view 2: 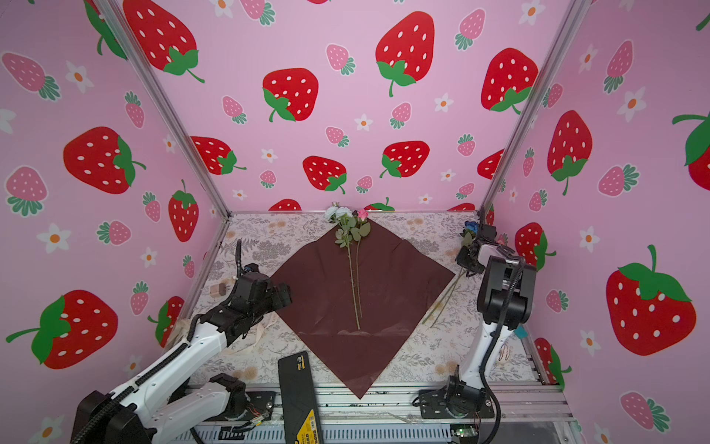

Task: Tie the bouquet of fake flowers
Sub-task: 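Grasp the blue rose stem with the right gripper and lift it, then lay the blue rose on the sheet beside the other flowers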

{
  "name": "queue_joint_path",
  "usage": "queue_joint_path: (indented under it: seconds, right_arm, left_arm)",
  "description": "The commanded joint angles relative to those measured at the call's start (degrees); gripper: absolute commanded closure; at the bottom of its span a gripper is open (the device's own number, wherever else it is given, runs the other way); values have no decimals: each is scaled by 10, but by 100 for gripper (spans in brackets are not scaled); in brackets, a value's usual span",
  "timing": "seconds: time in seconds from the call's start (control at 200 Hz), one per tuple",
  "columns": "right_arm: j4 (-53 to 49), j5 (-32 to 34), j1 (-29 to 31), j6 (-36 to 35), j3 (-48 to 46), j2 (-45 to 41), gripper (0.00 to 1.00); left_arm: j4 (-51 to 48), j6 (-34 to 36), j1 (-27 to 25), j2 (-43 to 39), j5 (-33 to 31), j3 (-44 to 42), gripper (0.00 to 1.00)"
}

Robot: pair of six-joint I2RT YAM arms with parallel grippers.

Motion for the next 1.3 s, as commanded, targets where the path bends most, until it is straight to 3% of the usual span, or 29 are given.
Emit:
queue_joint_path:
  seconds: [0.0,0.125,0.43,0.915,1.115,1.296]
  right_arm:
    - [0,0,2,-13,16,18,76]
    - [-2,8,6,-18,19,34,80]
    - [-22,38,24,-25,38,30,100]
    - [-59,26,74,7,-8,-169,100]
    - [-30,-11,153,51,-57,-233,100]
    - [14,-17,255,98,-58,-220,100]
  left_arm:
    - [-3,-10,3,-1,-8,16,1]
    - [-3,-12,3,-3,-9,15,1]
    - [-8,-12,3,-6,-8,17,1]
    - [-9,-13,3,-25,-5,15,1]
    - [1,-15,3,-30,6,13,1]
    - [-2,-24,3,-23,17,15,1]
